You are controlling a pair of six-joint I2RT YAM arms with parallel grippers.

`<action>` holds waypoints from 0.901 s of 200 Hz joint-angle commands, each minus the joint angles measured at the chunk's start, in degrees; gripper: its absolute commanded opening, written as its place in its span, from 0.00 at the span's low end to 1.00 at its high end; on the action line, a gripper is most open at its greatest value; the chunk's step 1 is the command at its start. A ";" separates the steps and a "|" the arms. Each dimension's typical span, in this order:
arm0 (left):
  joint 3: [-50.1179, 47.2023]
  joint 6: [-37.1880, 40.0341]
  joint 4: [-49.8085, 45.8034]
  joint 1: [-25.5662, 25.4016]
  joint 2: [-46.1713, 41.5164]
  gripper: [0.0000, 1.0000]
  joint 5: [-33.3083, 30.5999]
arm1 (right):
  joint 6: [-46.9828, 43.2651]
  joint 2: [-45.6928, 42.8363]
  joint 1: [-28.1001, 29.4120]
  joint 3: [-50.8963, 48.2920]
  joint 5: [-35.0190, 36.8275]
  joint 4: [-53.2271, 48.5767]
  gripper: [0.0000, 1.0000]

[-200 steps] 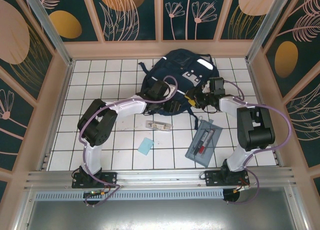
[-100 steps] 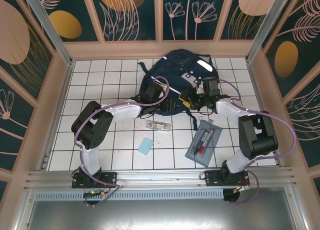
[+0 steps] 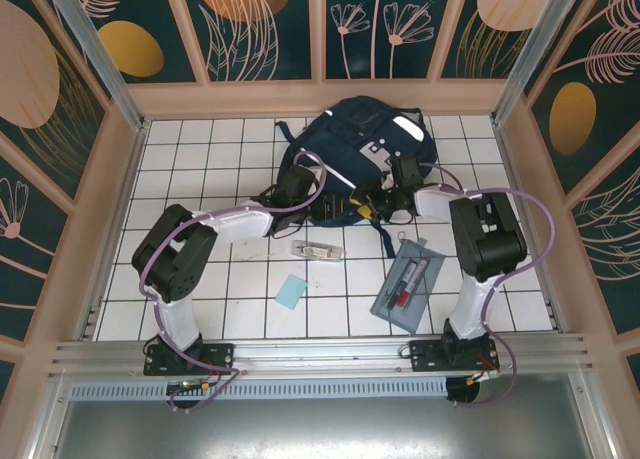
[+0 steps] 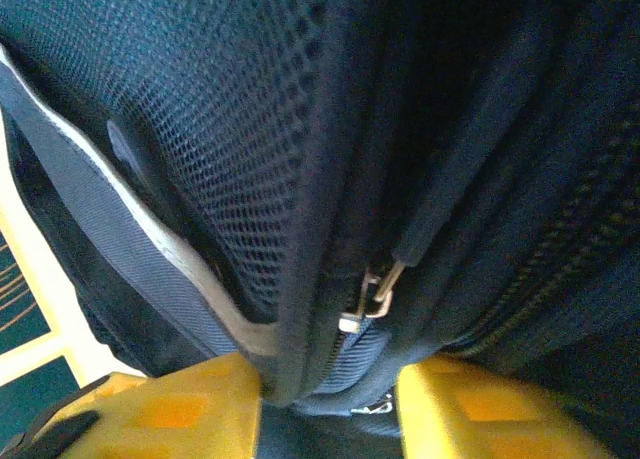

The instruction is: Pack the student bag

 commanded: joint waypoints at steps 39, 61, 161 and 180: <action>-0.75 1.34 -4.79 0.05 -1.69 0.57 -4.13 | 0.68 2.07 -1.13 -0.05 2.79 8.00 0.00; -0.28 2.53 -6.14 0.53 -0.13 0.57 -7.37 | 0.95 -1.23 -1.81 0.77 1.79 8.08 0.00; -2.71 4.09 -6.61 4.22 5.08 0.55 -10.44 | 3.42 -9.01 -4.70 4.21 -0.52 10.53 0.00; -3.28 3.84 -6.09 4.26 4.49 0.55 -9.15 | 1.44 -9.10 -4.42 4.61 0.53 8.26 0.00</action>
